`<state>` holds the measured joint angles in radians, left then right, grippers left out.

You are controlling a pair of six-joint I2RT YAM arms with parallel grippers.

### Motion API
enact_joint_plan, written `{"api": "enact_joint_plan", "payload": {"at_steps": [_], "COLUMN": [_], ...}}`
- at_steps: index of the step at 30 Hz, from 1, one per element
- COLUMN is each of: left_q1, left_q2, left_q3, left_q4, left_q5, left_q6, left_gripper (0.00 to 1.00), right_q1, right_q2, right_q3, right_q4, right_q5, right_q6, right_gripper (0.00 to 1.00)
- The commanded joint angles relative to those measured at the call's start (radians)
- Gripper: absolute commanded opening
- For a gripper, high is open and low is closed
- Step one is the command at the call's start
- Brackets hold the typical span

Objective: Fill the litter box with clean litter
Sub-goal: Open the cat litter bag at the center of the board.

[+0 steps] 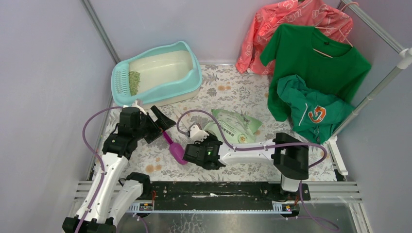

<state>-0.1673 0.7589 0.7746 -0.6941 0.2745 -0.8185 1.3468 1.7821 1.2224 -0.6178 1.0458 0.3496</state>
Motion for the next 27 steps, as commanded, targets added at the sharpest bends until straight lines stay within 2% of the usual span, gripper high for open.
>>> {"api": "enact_joint_plan", "payload": {"at_steps": [1,11,21,27], "left_q1": [0.009,0.008,0.008,0.01], "left_q2": [-0.004,-0.009,-0.003,0.025], "left_q3": [-0.008,-0.011,-0.015,-0.009], "left_q4": [0.034,0.032,0.03,0.029], "left_q5": [0.028,0.028,0.015,-0.024], "left_q6": [0.018,0.013,0.015,0.028], "left_gripper": [0.99,0.99,0.99,0.99], "right_q1": [-0.012,-0.089,-0.168,-0.199], "right_q2": [-0.002,-0.1,-0.159,-0.112], "right_q3": [-0.035,-0.107,-0.134,-0.052], "right_q4": [0.115,0.304,0.389,0.419], "right_q5": [-0.082,-0.533,-0.729,-0.786], "right_q6": [-0.056,-0.162,-0.226,-0.282], "right_gripper": [0.16,0.13,0.12,0.12]}}
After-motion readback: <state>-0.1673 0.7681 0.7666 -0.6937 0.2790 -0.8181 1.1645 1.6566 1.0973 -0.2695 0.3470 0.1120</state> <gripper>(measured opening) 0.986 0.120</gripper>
